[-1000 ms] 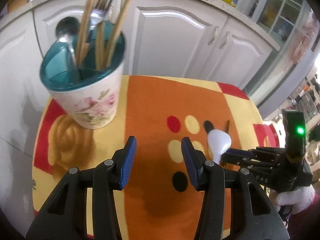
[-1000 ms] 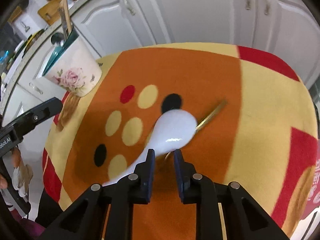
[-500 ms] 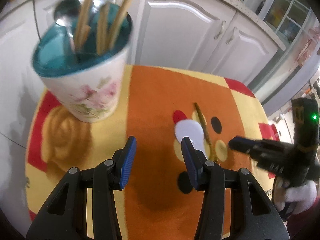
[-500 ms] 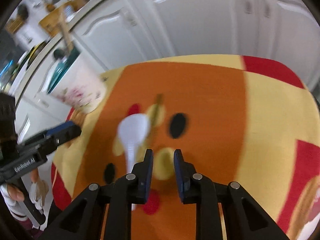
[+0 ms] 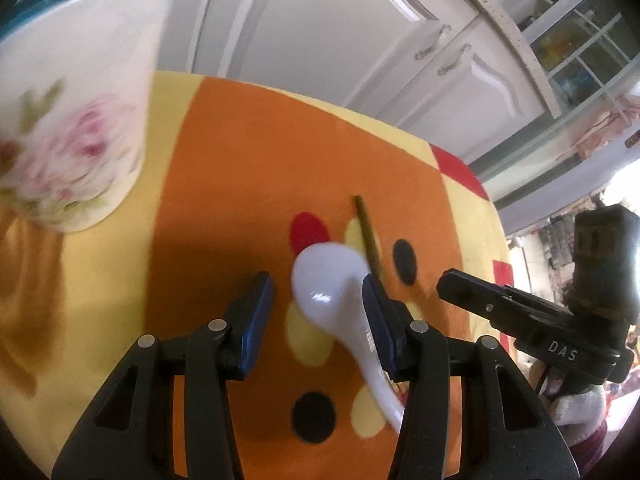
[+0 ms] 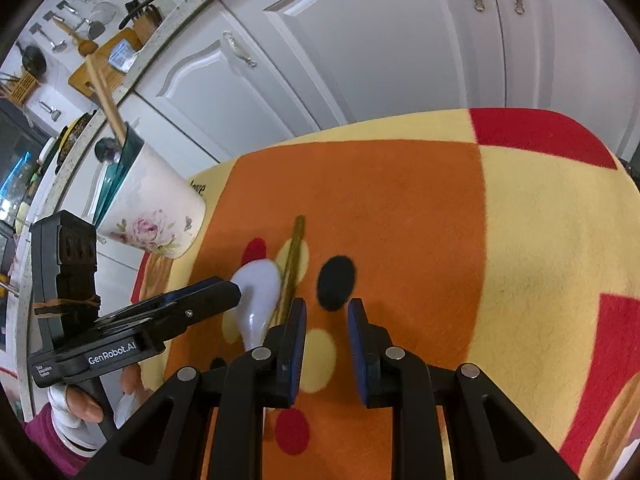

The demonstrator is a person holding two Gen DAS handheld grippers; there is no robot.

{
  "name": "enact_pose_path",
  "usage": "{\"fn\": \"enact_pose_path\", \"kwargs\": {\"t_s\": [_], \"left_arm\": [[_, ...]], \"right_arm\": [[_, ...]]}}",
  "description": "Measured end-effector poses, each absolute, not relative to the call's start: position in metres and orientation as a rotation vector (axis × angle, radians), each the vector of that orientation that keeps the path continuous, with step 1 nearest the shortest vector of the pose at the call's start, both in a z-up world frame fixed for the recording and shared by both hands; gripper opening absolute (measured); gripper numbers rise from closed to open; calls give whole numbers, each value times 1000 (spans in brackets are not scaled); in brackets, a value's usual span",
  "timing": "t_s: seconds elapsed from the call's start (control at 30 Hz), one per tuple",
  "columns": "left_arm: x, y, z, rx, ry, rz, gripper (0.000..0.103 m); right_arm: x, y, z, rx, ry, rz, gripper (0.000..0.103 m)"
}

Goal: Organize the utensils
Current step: 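Lower the left tool onto the white ceramic spoon and close on it, then close the right tool on the gold fork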

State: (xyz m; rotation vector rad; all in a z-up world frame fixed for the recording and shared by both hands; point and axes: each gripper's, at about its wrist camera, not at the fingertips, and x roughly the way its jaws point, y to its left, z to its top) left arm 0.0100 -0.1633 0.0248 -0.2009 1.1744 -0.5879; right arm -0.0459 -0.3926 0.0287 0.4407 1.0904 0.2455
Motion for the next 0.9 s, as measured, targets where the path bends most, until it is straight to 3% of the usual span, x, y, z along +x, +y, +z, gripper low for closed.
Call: {"fn": "enact_pose_path", "kwargs": {"t_s": [0.07,0.13,0.2,0.33,0.9], "left_arm": [[10,-171,25,-178,1168,-604,44],[10,-180,23,-133,1170,-620,27],[11,-179,23,-131,1165,-632,27],[11,-174,27,-155,1165,-649,13],[-12,-121,51,-162,1129,-600,6]], "right_arm": [[-44,-399,29,449,1092,233,20],[-42,-405,29,457,1093,225,20],[-40,-408,31,462,1091,222,20],[-33,-403,34,460,1092,244,20],[9,-329,19,205,1160,243,19]]}}
